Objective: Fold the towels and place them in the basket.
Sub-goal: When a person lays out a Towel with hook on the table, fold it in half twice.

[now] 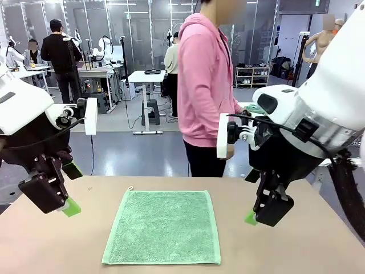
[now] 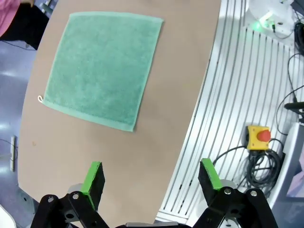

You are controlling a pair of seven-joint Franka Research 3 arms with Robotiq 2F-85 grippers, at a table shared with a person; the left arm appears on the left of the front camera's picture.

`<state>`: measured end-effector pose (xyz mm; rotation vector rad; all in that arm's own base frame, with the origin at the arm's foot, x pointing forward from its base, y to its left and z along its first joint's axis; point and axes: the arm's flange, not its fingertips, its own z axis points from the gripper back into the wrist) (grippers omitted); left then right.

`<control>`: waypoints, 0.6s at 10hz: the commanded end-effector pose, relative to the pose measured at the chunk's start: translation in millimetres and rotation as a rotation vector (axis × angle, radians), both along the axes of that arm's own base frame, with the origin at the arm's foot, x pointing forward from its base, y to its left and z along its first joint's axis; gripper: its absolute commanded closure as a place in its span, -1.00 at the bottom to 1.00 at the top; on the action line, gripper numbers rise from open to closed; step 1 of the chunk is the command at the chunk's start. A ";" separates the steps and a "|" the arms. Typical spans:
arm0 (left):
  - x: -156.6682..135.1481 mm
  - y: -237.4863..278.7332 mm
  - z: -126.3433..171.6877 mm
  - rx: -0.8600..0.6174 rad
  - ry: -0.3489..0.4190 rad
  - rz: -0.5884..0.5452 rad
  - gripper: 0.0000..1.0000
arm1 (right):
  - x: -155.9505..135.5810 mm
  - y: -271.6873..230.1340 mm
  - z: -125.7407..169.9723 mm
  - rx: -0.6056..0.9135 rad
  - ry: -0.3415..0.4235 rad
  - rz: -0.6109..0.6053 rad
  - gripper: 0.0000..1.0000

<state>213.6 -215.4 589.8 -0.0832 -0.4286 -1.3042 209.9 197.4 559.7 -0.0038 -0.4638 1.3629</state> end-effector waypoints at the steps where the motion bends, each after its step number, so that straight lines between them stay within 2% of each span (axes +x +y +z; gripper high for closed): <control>1: 8.8 -10.6 -19.1 0.020 0.039 -0.060 -1.00 | 10.3 21.8 -38.2 -0.050 0.079 0.086 -1.00; 3: 21.0 -22.3 -47.9 0.018 0.084 -0.104 -1.00 | 22.8 35.1 -76.0 -0.055 0.151 0.142 -1.00; 6: 37.1 -38.0 -96.8 0.033 0.157 -0.165 -1.00 | 30.6 51.6 -121.4 -0.103 0.197 0.178 -1.00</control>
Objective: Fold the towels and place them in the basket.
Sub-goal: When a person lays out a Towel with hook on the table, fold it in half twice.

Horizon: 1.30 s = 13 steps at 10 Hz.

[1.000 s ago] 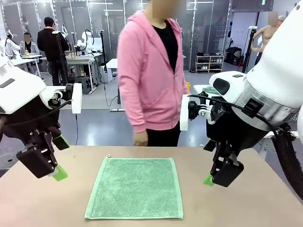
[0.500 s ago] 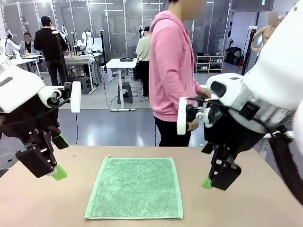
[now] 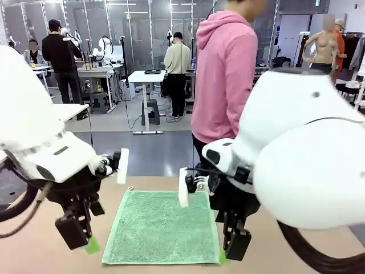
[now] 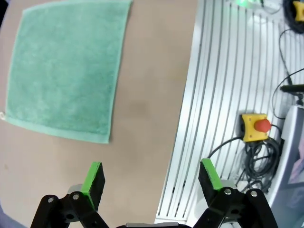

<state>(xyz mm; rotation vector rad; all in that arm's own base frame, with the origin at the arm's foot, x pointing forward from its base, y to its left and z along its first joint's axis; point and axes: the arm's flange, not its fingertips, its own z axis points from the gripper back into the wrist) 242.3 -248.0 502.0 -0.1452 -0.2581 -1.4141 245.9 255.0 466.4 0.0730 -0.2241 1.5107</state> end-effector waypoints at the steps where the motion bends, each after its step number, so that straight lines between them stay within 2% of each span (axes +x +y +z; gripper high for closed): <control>1: 12.7 -8.1 -24.3 -0.033 0.032 -0.051 -1.00 | -0.9 -1.8 -45.9 0.009 0.014 0.053 -1.00; 3: 21.1 -13.8 -57.7 0.009 0.068 -0.084 -1.00 | 4.9 2.6 -77.9 -0.025 0.053 0.070 -1.00; 6: 29.9 -15.5 -86.2 0.084 0.038 -0.063 -1.00 | 13.5 2.9 -104.1 -0.089 0.067 0.092 -1.00; 10: 46.4 -0.5 -116.3 0.129 0.071 -0.058 -1.00 | 29.7 -9.9 -122.3 -0.096 0.040 0.047 -1.00; 12: 55.2 3.3 -118.9 0.127 0.080 -0.035 -1.00 | 33.8 -9.4 -123.0 -0.081 0.043 0.039 -1.00; 13: 55.7 2.8 -114.4 0.123 0.091 -0.064 -1.00 | 34.3 -8.3 -120.6 -0.082 0.069 0.032 -1.00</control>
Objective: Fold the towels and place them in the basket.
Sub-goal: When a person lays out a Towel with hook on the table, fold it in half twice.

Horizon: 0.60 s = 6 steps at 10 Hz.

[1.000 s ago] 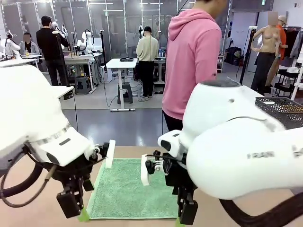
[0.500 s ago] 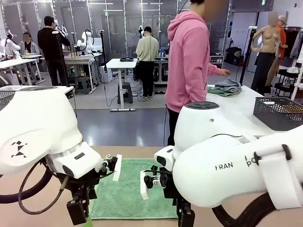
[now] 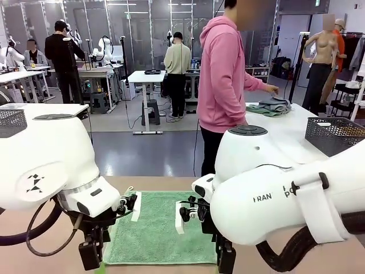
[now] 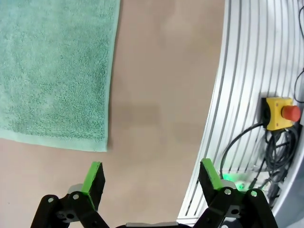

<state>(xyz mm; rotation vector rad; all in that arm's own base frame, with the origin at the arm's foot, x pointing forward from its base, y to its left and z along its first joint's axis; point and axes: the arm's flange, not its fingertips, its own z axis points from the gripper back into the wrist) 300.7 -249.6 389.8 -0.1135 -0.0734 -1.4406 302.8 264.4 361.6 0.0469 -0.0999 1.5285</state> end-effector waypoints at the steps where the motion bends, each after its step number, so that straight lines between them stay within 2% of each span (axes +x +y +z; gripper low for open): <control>1: -1.8 -1.8 1.2 -0.001 -0.001 0.004 -1.00 | -0.1 -0.1 1.1 0.000 -0.003 0.002 -1.00; 4: -0.3 -0.2 0.0 0.001 0.000 -0.001 -1.00 | -0.1 -0.1 1.1 0.000 -0.003 0.002 -1.00; 6: 17.3 7.4 -16.3 0.012 -0.050 -0.068 -1.00 | 3.8 1.4 -11.9 -0.035 -0.018 0.032 -1.00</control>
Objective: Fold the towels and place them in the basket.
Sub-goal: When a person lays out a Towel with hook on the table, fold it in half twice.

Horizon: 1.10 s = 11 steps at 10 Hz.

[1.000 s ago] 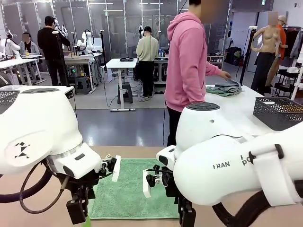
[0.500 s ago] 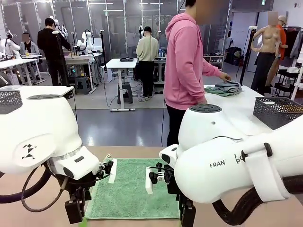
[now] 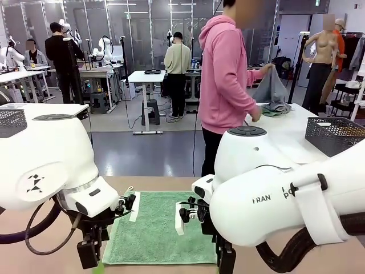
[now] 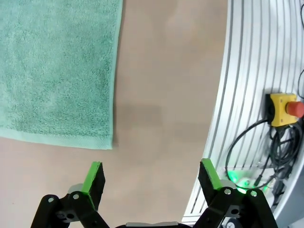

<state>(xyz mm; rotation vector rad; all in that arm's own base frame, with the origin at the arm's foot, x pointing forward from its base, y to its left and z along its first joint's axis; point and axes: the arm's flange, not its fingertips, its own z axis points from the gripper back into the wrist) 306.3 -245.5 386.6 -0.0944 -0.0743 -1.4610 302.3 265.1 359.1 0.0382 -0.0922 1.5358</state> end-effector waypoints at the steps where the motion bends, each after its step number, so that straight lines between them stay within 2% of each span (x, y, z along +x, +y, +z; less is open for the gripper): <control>1: 16.7 4.9 -21.4 0.003 -0.058 -0.049 -1.00 | 7.0 -0.4 -14.5 -0.007 -0.022 0.022 -1.00; 6: 30.7 5.8 -57.8 0.016 -0.100 -0.067 -1.00 | 18.9 -2.3 -38.0 0.022 -0.042 -0.008 -1.00; 8: 34.6 5.5 -67.0 0.042 -0.091 -0.051 -1.00 | 21.4 -3.2 -44.3 -0.001 -0.061 0.003 -1.00; 11: 42.2 8.5 -84.4 0.037 -0.086 -0.037 -1.00 | 29.2 -5.1 -53.5 -0.016 -0.047 -0.003 -1.00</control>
